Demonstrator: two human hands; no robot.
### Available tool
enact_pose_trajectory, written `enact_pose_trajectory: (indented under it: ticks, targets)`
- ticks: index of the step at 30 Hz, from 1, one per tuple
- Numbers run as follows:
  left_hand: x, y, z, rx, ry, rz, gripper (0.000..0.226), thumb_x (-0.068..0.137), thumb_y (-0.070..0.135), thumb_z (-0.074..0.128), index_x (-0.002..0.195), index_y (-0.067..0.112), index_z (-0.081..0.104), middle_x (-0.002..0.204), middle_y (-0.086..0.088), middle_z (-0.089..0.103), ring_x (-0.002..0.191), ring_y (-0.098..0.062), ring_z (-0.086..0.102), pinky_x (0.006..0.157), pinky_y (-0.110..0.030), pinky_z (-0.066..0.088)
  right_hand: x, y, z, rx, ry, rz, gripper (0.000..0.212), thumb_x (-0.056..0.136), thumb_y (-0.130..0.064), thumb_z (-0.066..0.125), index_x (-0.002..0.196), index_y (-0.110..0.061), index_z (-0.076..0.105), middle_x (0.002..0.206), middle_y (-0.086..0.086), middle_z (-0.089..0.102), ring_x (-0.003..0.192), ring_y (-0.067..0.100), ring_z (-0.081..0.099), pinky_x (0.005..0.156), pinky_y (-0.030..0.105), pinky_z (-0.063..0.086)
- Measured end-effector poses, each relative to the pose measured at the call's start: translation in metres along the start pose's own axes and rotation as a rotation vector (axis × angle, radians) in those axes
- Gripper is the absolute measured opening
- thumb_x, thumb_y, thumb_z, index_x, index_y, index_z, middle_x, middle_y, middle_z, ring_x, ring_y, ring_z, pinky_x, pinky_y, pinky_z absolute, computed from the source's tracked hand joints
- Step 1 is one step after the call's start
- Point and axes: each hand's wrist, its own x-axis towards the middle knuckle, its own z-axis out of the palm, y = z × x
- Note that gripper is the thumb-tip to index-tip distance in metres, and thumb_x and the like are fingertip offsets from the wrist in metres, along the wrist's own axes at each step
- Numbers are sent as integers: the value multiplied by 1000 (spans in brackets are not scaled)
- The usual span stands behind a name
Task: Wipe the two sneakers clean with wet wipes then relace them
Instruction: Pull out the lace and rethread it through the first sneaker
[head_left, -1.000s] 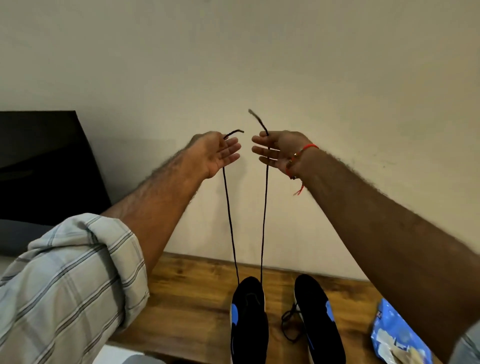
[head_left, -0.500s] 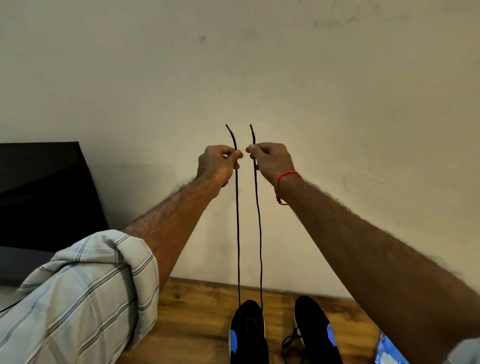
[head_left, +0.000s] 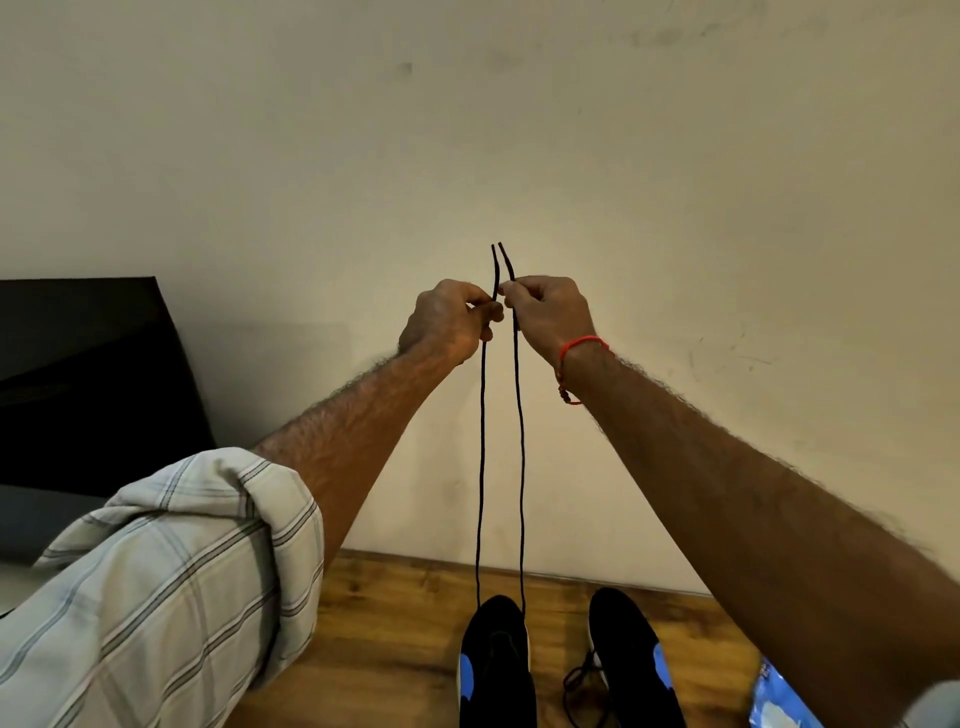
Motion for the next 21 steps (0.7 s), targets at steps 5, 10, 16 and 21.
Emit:
enact_pose_trajectory:
  ticks: [5, 10, 16, 21]
  targets:
    - [-4, -10, 0, 2, 0, -69, 18, 102, 33, 62, 112, 21, 71, 88, 6, 76, 62, -15, 72, 62, -33, 62, 1, 16, 1, -14, -5, 24, 31, 95, -25, 57, 89, 1, 71, 93, 22, 70, 72, 35, 64, 78, 47, 55]
    - [-12, -31, 9, 32, 6, -51, 21, 100, 28, 64, 120, 21, 69, 108, 4, 74, 60, -14, 74, 59, -36, 64, -4, 36, 3, 29, -37, 62, 20, 99, -20, 57, 105, -10, 73, 89, 2, 71, 71, 17, 66, 69, 24, 54]
    - [-29, -72, 24, 158, -22, -43, 13, 102, 31, 60, 108, 36, 70, 111, 11, 73, 71, -17, 74, 72, -42, 63, -20, 68, 12, 61, -91, 130, 19, 99, -14, 57, 111, -9, 71, 84, 0, 70, 61, 12, 58, 66, 28, 57]
    - [-56, -122, 46, 273, -69, -83, 16, 101, 38, 59, 112, 42, 71, 111, 9, 71, 77, -19, 73, 81, -41, 61, -43, 108, 22, 24, -169, 209, 18, 96, -13, 57, 106, -13, 73, 84, 0, 72, 63, 6, 56, 76, 35, 56]
